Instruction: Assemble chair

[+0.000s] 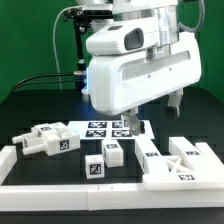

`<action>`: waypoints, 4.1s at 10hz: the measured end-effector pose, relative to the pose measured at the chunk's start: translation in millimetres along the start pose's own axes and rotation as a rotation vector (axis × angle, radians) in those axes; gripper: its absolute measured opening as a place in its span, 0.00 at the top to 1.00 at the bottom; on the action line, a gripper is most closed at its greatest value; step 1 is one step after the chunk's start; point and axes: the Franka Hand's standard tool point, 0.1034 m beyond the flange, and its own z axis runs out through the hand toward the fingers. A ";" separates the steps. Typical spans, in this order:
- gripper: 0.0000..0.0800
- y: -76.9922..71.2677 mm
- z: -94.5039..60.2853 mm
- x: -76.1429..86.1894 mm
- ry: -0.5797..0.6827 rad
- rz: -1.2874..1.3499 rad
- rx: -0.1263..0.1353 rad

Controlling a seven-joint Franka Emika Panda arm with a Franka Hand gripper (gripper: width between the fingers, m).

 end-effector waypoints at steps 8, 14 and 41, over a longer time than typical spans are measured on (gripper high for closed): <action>0.19 -1.5 32.0 -13.9 0.054 0.255 -0.041; 0.19 -12.3 64.2 -30.8 0.042 0.348 -0.038; 0.69 -55.9 -9.2 -14.6 0.056 0.420 -0.051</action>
Offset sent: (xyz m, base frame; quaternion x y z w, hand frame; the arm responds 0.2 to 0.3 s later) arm 0.0000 0.0000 0.0000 0.0000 0.0000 0.0000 1.0000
